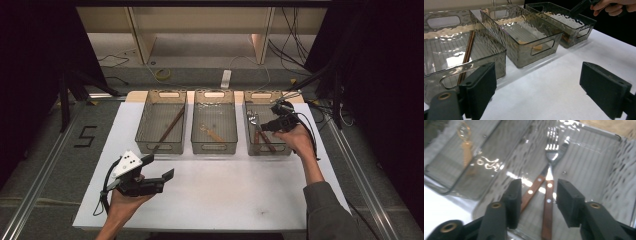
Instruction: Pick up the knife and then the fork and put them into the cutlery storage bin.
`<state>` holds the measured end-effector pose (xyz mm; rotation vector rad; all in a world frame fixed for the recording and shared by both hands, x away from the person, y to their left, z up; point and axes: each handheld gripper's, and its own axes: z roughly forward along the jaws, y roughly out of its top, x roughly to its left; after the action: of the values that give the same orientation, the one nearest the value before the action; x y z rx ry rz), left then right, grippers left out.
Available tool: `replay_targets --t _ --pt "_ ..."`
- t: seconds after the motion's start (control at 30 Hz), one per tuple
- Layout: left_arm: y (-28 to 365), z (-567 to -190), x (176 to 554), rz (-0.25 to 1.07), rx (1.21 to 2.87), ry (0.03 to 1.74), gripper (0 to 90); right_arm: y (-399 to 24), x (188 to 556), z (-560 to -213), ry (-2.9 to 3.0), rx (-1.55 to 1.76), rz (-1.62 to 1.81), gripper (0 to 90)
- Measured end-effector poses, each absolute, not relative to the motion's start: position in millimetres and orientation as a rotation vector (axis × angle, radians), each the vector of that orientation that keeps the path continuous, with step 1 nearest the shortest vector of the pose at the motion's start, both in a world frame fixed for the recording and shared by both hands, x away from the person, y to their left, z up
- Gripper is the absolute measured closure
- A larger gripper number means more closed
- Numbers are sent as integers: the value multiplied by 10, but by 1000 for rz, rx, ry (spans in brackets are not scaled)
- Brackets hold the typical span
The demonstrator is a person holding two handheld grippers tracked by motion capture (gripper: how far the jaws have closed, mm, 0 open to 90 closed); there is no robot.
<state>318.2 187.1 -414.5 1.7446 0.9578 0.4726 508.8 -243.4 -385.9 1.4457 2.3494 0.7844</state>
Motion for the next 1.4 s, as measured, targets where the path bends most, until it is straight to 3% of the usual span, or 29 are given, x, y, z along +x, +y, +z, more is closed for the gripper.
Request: replay_targets --t 0.83,1.4 --pt "1862 -4149 3185 471 1749 954 136 -2103 4253 -3865 2339 1191 1085 365" --pt "1861 -4151 3200 456 1751 960 136 -2045 3916 -3945 2306 1129 1247 337"
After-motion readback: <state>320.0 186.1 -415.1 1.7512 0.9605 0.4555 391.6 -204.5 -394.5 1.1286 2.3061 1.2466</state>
